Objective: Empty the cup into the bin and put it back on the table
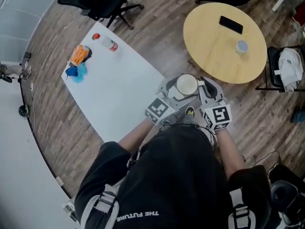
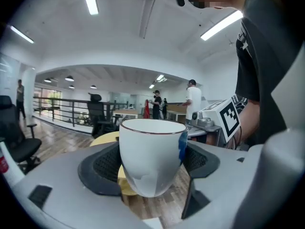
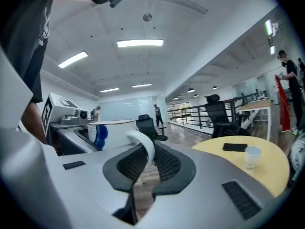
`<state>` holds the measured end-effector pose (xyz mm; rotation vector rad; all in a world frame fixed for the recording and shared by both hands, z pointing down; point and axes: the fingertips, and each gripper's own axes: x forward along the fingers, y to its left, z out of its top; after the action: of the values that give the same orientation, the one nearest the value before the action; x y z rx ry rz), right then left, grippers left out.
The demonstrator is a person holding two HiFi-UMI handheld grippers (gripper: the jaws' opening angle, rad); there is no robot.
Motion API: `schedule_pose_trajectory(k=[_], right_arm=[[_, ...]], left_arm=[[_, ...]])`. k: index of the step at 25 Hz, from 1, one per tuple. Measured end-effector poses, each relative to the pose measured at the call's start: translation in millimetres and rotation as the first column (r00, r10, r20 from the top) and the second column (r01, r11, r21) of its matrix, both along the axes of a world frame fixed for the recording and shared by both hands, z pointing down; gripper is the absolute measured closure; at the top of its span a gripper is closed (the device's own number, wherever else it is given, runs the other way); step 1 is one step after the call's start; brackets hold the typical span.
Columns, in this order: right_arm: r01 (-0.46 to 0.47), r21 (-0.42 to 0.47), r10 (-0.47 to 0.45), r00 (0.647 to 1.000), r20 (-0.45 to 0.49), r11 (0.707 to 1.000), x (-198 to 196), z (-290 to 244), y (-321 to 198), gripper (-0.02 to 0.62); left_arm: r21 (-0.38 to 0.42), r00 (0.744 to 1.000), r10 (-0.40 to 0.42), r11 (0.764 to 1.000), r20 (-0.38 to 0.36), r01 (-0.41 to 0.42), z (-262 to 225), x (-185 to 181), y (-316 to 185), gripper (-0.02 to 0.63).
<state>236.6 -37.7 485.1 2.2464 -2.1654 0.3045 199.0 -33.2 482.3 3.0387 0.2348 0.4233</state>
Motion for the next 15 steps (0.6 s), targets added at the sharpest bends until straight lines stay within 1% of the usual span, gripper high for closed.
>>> schedule_pose_trajectory(k=[2, 3, 5, 6, 7, 9, 10, 11, 13, 15], right_arm=[[0.110, 0.008, -0.110, 0.994, -0.006, 0.994, -45, -5, -32, 0.545], [0.173, 0.014, -0.173, 0.985, -0.008, 0.985, -70, -8, -48, 0.545], [0.302, 0.032, -0.302, 0.953, -0.017, 0.953, -126, -18, -82, 0.545], [0.364, 0.040, -0.363, 0.931, -0.022, 0.931, -155, -22, -96, 0.545], [0.427, 0.045, -0.426, 0.904, -0.028, 0.903, -184, -25, -106, 0.545], [0.551, 0.045, -0.549, 0.835, -0.037, 0.833, -242, -27, -120, 0.545], [0.597, 0.041, -0.596, 0.802, -0.042, 0.801, -268, -27, -125, 0.545], [0.627, 0.034, -0.625, 0.779, -0.049, 0.779, -291, -25, -129, 0.545], [0.655, 0.013, -0.653, 0.754, -0.064, 0.755, -329, -20, -135, 0.545], [0.686, -0.004, -0.684, 0.726, -0.071, 0.728, -360, -13, -137, 0.545]], left_arm=[[0.010, 0.993, -0.115, 0.993, -0.010, 0.115, -4, -44, -27, 0.229], [0.017, 0.984, -0.178, 0.984, -0.015, 0.178, -7, -69, -42, 0.229], [0.038, 0.953, -0.303, 0.952, -0.026, 0.304, -17, -123, -71, 0.229], [0.046, 0.931, -0.363, 0.930, -0.032, 0.365, -21, -151, -82, 0.229], [0.051, 0.904, -0.425, 0.903, -0.037, 0.426, -24, -178, -90, 0.229], [0.055, 0.835, -0.549, 0.833, -0.047, 0.551, -27, -233, -100, 0.229], [0.057, 0.801, -0.596, 0.799, -0.051, 0.598, -26, -258, -103, 0.229], [0.061, 0.777, -0.627, 0.775, -0.053, 0.629, -25, -280, -106, 0.229], [0.068, 0.751, -0.658, 0.748, -0.054, 0.660, -21, -318, -110, 0.229], [0.064, 0.726, -0.686, 0.723, -0.052, 0.687, -13, -346, -112, 0.229]])
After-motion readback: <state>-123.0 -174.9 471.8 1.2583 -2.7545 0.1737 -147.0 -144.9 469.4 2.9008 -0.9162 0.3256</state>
